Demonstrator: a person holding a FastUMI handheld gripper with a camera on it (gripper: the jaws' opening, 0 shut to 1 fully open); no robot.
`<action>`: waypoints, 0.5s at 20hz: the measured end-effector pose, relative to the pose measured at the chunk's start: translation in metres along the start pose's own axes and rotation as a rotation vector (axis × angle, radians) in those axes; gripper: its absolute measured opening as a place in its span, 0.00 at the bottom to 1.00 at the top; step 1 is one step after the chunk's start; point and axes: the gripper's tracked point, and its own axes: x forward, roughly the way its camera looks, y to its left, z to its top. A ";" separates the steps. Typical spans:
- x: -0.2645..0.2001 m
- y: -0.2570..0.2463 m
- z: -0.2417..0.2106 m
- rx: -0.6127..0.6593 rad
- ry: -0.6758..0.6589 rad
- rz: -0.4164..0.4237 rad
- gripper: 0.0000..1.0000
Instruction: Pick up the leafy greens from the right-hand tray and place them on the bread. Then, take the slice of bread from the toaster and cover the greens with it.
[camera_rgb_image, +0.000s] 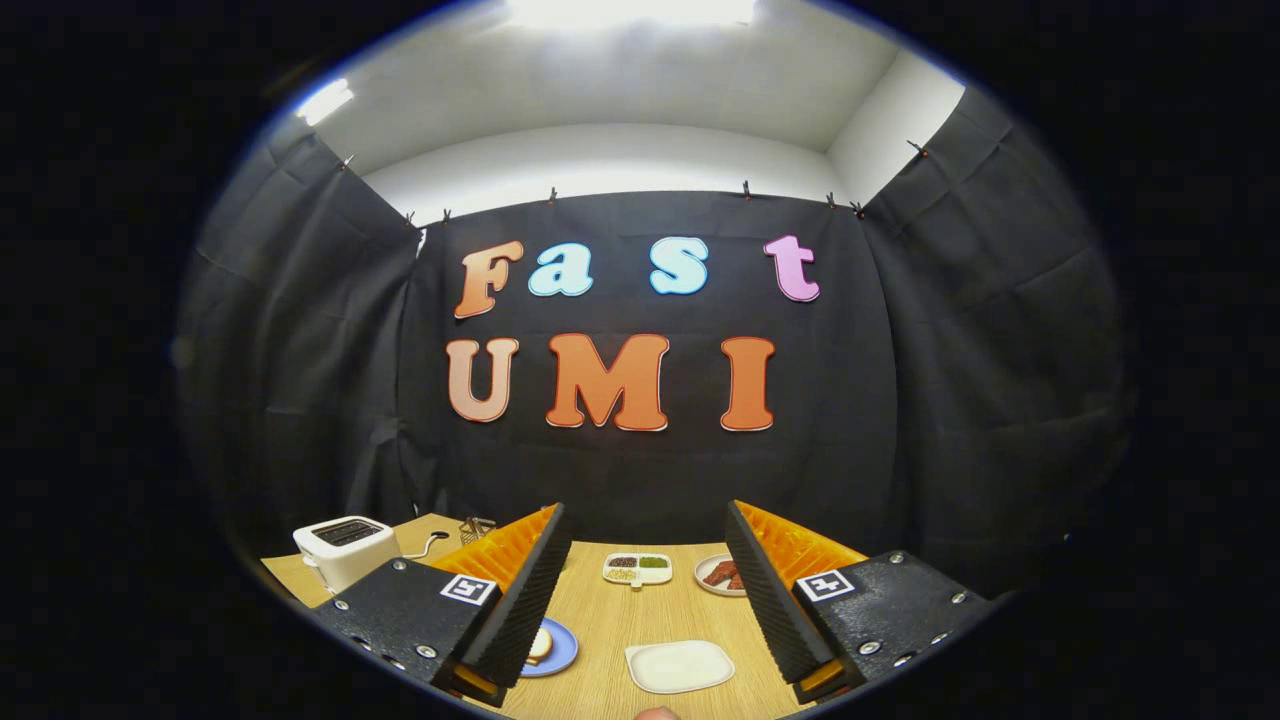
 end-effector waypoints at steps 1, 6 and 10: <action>0.001 -0.004 0.001 -0.010 -0.003 -0.012 0.94; -0.001 0.002 0.002 0.001 -0.007 0.007 0.93; 0.001 0.001 -0.001 -0.004 0.000 0.006 0.93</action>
